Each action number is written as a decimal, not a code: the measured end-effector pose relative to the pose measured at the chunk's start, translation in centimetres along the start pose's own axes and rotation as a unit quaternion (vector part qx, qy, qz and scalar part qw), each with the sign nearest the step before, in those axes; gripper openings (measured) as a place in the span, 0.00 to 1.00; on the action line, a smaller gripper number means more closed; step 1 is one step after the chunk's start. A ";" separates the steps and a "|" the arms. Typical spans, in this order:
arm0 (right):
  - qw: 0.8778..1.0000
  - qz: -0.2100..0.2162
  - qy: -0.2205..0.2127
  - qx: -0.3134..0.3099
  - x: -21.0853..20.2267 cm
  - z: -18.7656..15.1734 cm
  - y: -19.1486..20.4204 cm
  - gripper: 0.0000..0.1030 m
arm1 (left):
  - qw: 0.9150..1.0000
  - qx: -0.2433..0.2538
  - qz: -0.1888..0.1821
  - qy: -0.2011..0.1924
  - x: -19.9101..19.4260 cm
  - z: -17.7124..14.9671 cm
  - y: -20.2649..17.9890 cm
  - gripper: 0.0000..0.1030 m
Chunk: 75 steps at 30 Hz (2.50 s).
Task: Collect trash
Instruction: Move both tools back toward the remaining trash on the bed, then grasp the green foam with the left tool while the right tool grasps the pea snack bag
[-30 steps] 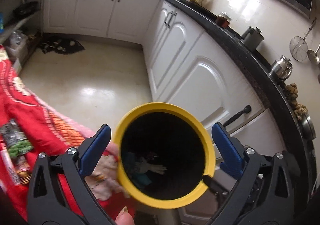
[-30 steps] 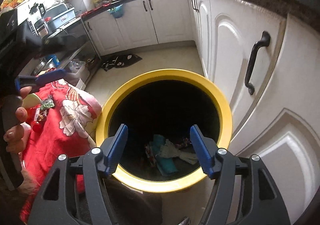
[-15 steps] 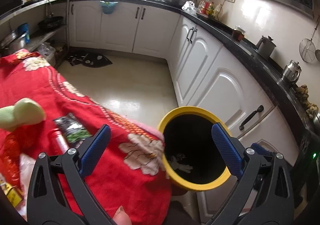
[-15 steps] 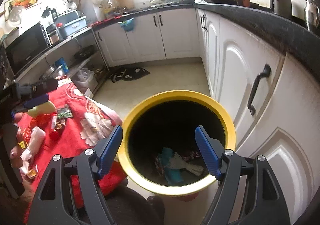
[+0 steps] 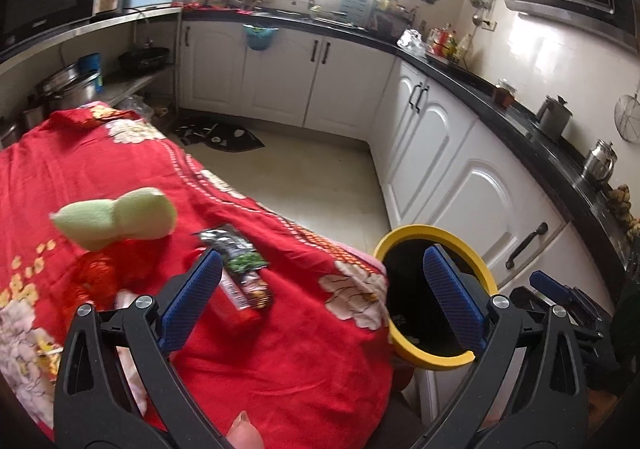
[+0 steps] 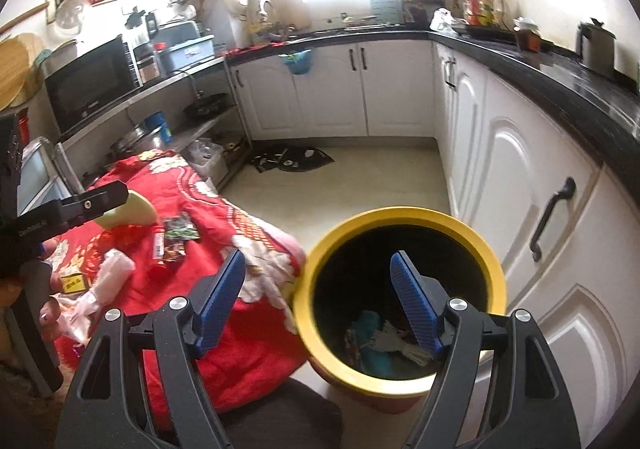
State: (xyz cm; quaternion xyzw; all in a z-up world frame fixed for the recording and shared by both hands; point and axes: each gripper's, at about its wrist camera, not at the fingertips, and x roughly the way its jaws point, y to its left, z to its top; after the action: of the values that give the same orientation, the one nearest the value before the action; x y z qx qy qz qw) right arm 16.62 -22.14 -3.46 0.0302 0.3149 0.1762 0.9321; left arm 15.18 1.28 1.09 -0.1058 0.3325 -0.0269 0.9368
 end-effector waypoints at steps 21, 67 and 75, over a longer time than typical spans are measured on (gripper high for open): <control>0.994 0.071 -0.006 -0.083 0.9 1.5 9.4 0.77 | 0.996 -0.055 0.056 -0.036 -4.6 -0.1 7.8 0.90; 0.970 0.124 0.155 -0.142 19.0 3.4 17.5 0.46 | 0.992 -0.100 -0.004 0.083 2.8 2.6 22.4 0.81; 0.960 0.142 0.199 -0.135 22.9 3.3 17.9 0.40 | 0.989 -0.106 -0.021 0.105 4.7 2.1 23.4 0.68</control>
State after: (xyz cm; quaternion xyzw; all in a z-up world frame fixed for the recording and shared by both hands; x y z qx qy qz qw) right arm 30.00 2.75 -10.99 -0.0874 0.4602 0.3499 0.8112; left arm 19.66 23.97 -5.28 -0.2079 0.4272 -0.0226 0.8796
